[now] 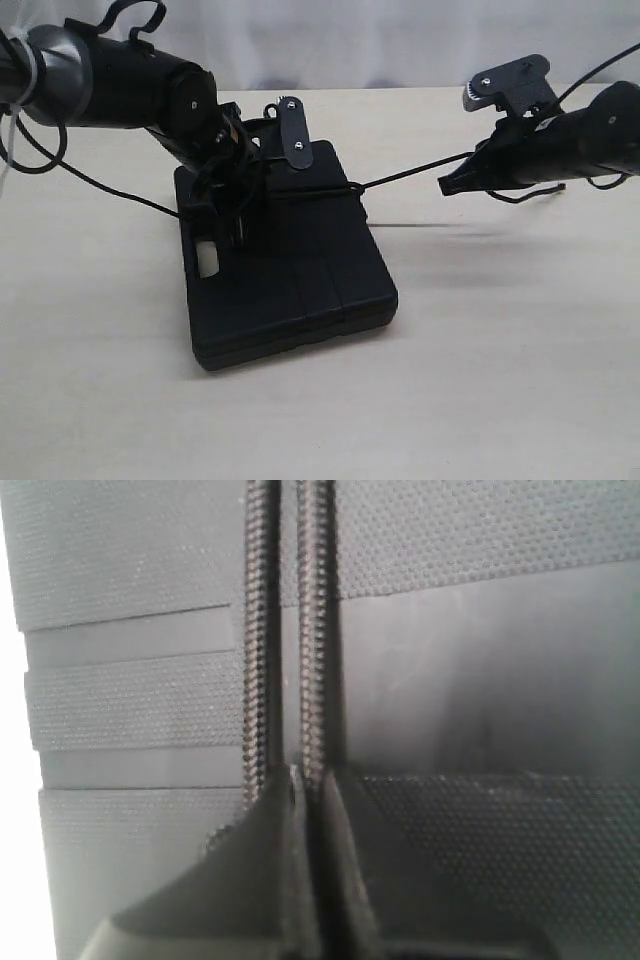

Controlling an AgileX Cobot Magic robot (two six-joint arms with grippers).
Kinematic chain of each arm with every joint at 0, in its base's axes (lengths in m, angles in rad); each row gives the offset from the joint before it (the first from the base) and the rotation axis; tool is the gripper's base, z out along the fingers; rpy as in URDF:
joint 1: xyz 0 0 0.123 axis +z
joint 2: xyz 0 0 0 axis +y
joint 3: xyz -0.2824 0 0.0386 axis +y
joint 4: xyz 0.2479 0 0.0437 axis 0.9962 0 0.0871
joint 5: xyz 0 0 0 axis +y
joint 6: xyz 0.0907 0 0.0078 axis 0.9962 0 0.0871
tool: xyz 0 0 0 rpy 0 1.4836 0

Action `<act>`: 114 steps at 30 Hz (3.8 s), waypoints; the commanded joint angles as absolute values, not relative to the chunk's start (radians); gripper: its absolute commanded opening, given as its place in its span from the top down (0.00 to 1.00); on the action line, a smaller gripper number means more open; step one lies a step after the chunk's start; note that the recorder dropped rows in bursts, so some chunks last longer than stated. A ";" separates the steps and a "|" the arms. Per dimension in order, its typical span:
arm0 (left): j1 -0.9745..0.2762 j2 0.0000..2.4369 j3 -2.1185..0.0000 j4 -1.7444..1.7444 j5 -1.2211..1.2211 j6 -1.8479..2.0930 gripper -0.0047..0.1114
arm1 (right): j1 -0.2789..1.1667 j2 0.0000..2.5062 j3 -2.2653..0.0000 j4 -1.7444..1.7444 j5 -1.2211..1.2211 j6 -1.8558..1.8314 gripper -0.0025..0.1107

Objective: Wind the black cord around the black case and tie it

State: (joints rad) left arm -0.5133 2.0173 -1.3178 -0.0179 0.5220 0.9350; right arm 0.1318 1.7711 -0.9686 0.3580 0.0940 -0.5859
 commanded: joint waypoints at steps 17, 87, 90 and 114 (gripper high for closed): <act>-0.464 2.049 -1.299 -0.017 0.675 0.963 0.96 | -0.008 1.848 -0.971 0.357 0.000 -0.613 0.93; -0.463 0.185 -0.321 -0.411 -0.028 0.411 0.96 | 0.364 0.501 -0.250 0.389 -0.153 -0.302 0.94; -0.463 0.157 -0.321 -0.411 0.017 0.411 0.96 | 0.364 0.391 -0.220 0.389 -0.137 -0.235 0.94; -0.463 0.149 -0.321 -0.405 0.032 0.415 0.96 | 0.364 0.159 -0.215 0.389 0.101 -0.222 0.94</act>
